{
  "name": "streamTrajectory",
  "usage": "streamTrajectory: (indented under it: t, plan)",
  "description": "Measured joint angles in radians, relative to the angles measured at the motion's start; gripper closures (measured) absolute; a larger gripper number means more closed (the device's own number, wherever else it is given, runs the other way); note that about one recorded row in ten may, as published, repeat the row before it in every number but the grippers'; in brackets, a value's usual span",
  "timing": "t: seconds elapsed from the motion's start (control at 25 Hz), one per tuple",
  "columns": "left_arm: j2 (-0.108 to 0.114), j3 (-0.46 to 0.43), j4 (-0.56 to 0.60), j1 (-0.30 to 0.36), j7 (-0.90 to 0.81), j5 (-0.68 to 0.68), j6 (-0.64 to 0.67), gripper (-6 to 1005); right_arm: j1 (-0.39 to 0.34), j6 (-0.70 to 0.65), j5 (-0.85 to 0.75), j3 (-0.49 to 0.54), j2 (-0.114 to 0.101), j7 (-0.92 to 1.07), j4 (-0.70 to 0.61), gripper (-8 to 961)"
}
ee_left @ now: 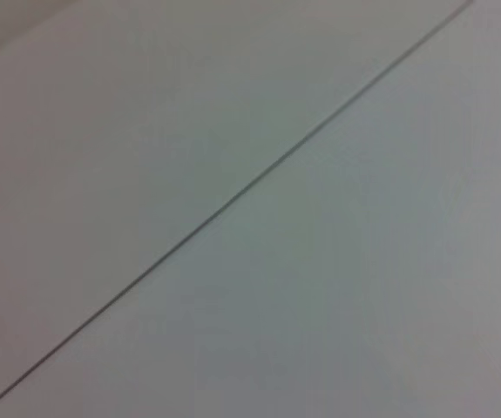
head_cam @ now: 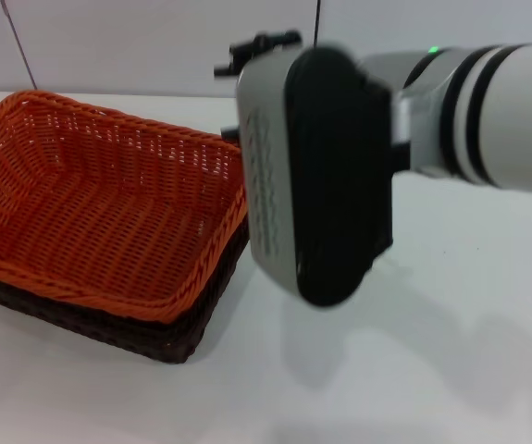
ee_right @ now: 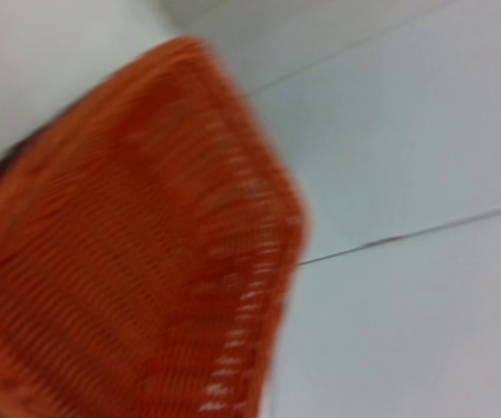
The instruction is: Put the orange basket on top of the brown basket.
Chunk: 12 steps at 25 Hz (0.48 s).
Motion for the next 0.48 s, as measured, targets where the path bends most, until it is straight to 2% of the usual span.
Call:
streamTrajectory:
  t: [0.12,0.4,0.44,0.48]
  plan:
    - [0.013,0.031,0.0,-0.001,0.0,0.001,0.026,267,-0.039,-0.085,0.001,0.017,0.0,0.063,0.005,442]
    - [0.025,0.042,-0.005,-0.012,0.009,0.022,0.04,267,-0.132,-0.249,0.002,0.012,0.002,0.233,0.022,443]
    - [0.034,0.048,-0.006,-0.016,0.01,0.024,0.044,267,-0.173,-0.314,0.001,0.014,0.003,0.276,0.018,443]
    - [0.034,0.048,-0.006,-0.016,0.01,0.024,0.044,267,-0.173,-0.314,0.001,0.014,0.003,0.276,0.018,443]
